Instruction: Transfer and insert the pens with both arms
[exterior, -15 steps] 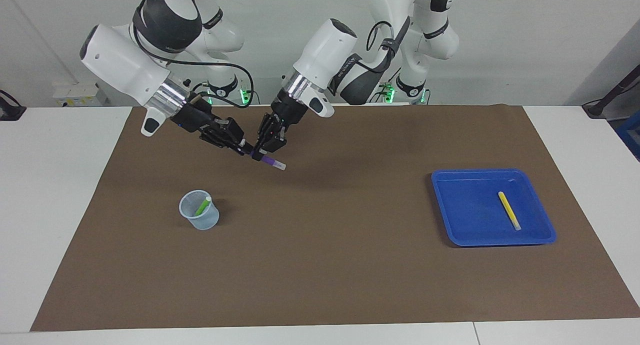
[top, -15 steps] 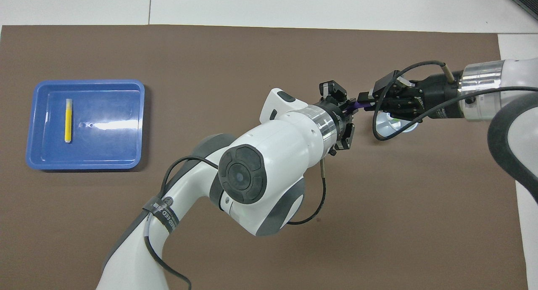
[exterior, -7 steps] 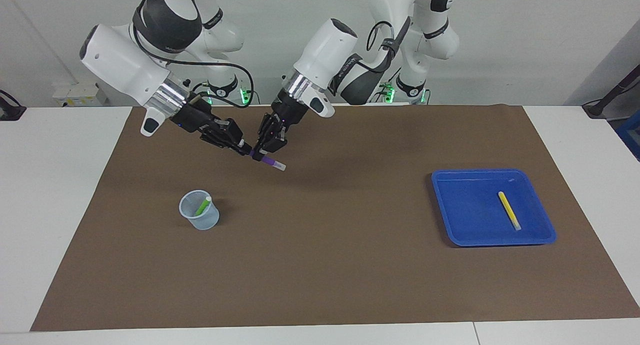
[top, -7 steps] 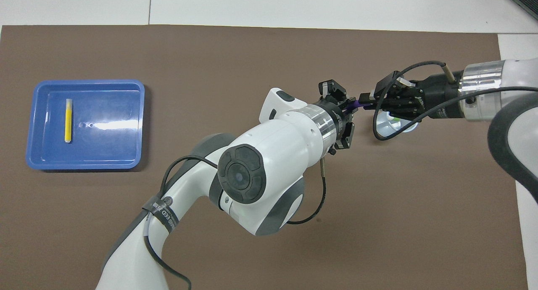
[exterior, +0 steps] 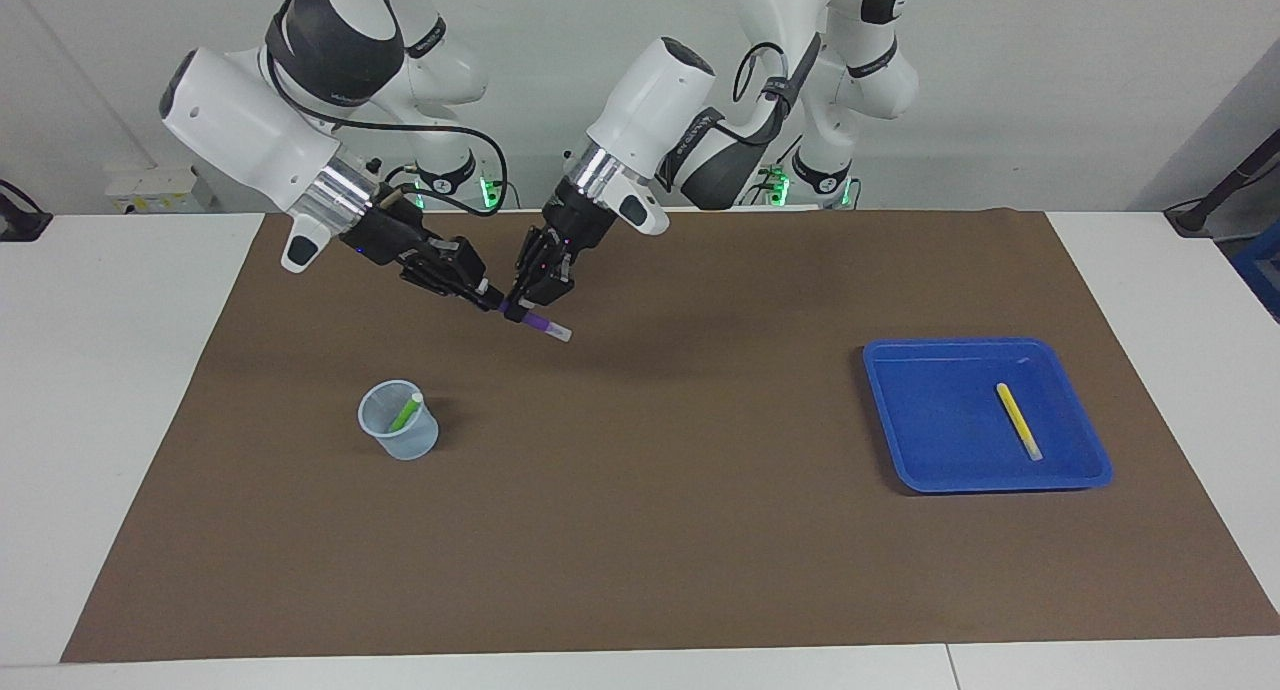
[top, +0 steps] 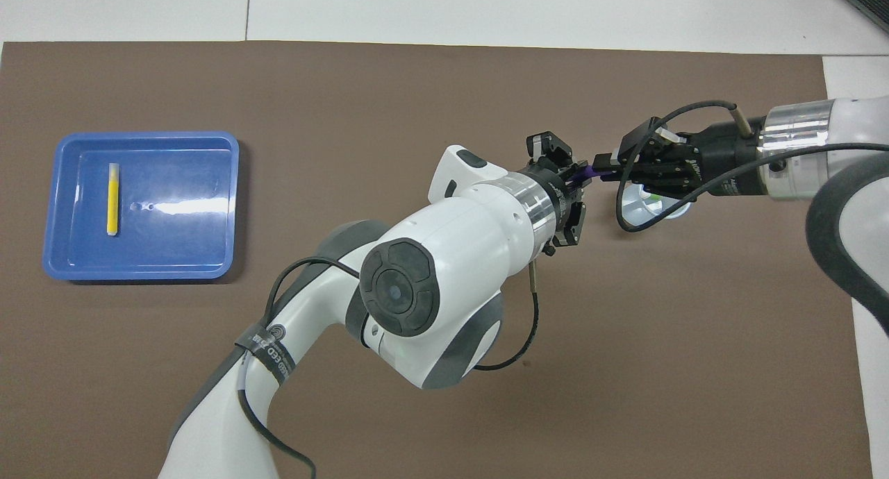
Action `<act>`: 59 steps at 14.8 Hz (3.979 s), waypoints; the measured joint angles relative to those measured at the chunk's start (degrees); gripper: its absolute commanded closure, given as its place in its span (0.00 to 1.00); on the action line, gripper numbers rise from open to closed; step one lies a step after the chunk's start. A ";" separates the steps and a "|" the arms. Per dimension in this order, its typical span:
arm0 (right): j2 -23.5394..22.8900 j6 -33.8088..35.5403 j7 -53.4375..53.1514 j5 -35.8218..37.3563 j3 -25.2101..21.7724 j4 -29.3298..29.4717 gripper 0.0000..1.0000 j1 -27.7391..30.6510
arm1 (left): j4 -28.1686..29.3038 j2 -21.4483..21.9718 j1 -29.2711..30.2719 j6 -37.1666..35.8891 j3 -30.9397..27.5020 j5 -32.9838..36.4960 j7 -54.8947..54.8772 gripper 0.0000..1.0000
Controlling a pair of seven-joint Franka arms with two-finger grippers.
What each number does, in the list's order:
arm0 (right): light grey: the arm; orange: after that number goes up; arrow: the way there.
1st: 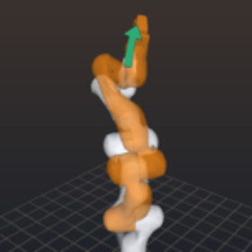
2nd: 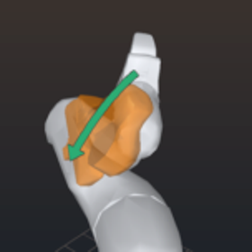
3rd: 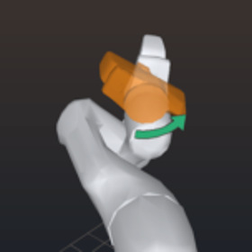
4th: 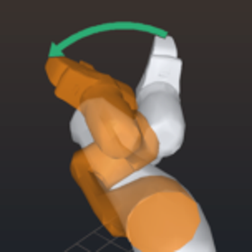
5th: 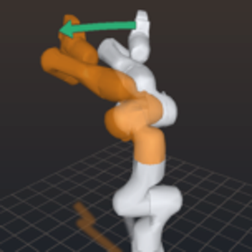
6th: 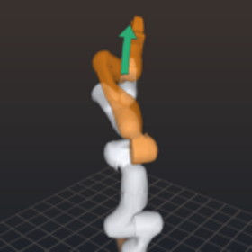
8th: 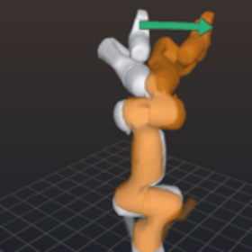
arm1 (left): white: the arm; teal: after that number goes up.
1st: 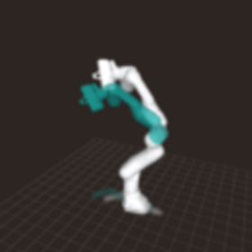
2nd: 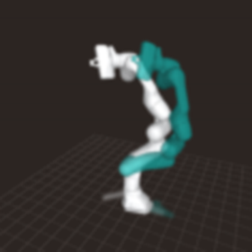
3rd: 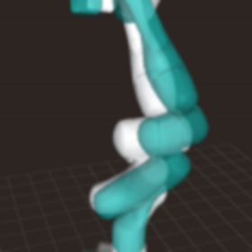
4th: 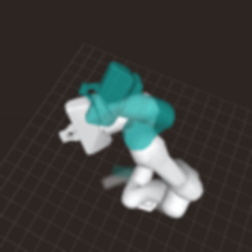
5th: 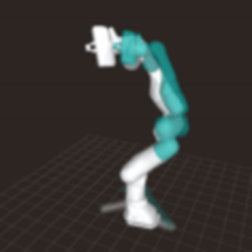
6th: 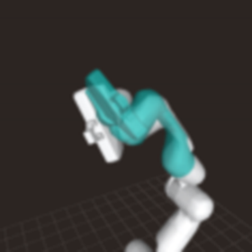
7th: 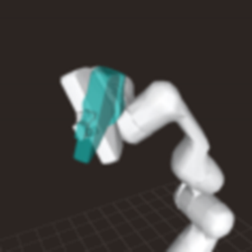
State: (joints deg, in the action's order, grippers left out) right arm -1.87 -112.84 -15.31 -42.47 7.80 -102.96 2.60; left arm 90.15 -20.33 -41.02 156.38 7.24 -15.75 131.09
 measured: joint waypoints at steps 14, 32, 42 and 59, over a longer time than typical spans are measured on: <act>-0.25 2.76 3.45 14.00 -0.12 2.67 1.00 0.90 | -0.20 0.66 5.15 -5.12 -1.25 0.10 0.00 0.00; -7.79 -3.91 24.08 35.85 -0.09 3.16 1.00 6.85 | 1.65 3.02 20.00 -19.36 -2.11 0.40 -28.60 0.00; -11.47 -7.96 21.70 37.64 -0.07 1.99 0.00 6.42 | 6.60 6.39 33.79 -30.41 -2.15 0.45 -70.54 0.00; -1.63 13.67 20.37 39.70 -0.50 8.56 0.00 6.68 | 16.48 5.93 50.85 -28.69 -2.47 12.48 -139.32 0.00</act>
State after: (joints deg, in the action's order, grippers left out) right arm -3.50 -99.17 5.06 -2.77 7.30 -94.41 9.28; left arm 106.64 -14.40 9.83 127.69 4.77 -3.27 -8.23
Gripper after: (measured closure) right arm 0.000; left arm 0.000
